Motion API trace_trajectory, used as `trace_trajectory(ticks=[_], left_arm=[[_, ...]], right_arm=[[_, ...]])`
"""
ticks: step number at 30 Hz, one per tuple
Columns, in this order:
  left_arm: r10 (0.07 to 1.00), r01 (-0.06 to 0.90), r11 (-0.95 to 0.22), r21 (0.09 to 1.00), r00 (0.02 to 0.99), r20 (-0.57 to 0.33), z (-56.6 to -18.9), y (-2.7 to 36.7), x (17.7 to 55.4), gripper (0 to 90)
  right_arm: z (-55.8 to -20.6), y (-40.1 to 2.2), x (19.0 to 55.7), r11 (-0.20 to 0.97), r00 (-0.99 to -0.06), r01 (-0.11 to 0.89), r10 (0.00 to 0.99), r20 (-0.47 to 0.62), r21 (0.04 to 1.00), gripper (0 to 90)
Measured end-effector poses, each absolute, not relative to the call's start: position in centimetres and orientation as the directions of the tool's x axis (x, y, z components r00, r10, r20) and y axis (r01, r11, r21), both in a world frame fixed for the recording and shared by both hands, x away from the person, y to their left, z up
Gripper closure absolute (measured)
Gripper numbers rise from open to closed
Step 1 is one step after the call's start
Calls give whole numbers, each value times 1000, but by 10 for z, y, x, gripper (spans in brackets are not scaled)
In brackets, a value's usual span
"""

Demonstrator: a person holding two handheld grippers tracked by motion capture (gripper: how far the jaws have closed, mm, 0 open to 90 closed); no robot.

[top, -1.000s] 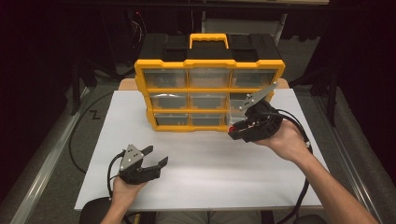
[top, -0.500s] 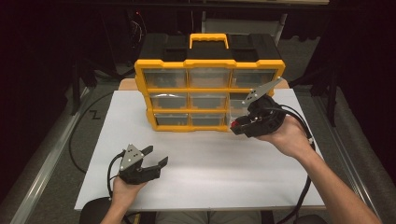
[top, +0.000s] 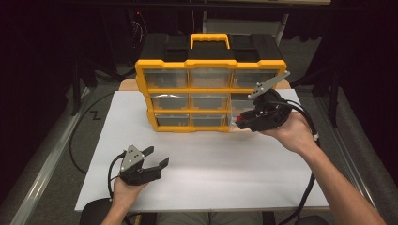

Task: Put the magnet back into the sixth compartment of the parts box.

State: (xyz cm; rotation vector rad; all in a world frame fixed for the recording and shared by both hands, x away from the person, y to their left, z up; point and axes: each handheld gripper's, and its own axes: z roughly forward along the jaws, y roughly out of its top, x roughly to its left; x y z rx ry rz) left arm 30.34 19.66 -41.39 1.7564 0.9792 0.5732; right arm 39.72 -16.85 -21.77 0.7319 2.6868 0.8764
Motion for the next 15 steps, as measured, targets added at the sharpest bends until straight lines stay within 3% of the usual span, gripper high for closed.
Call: trace_trajectory(ticks=[15], left_arm=[[826, 352, -173, 920, 561, -59, -414, 196, 304, 296]], right_arm=[[-217, -174, 411, 672, -815, 431, 576, -60, 603, 651]])
